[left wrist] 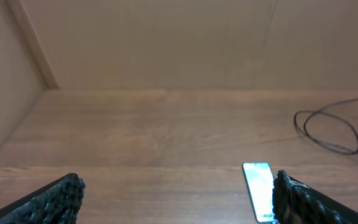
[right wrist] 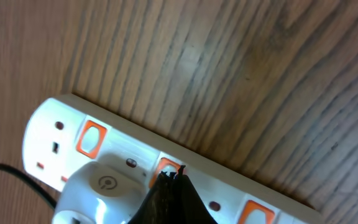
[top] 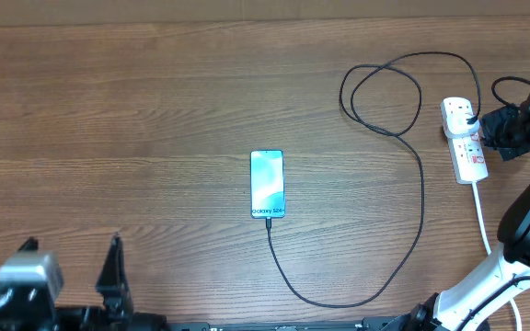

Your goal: Plug charger to phone and switch on socket

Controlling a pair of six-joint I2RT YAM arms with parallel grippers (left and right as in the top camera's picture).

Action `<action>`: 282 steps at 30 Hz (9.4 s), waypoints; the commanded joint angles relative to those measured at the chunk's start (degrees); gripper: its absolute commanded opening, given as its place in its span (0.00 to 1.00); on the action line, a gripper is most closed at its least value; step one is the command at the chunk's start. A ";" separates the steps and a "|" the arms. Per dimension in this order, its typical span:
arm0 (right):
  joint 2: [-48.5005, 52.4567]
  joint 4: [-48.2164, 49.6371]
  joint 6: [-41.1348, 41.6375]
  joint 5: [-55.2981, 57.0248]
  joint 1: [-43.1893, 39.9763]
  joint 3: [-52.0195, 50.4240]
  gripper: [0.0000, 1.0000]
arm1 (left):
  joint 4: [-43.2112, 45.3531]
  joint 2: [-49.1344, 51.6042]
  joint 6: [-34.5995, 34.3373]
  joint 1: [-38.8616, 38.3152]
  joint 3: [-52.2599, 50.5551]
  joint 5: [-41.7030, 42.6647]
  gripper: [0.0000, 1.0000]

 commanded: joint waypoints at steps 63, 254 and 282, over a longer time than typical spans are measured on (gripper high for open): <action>-30.84 -5.44 -3.41 1.86 4.68 3.76 0.04 | -18.88 -10.71 -1.03 5.38 0.17 0.55 1.00; -116.63 40.19 -33.44 -0.22 26.12 -85.64 1.00 | 68.91 -28.76 -4.70 7.91 -84.41 13.66 1.00; -116.63 40.19 -33.44 -0.22 26.12 -85.64 1.00 | 68.91 -28.76 -4.72 7.91 -84.41 13.68 1.00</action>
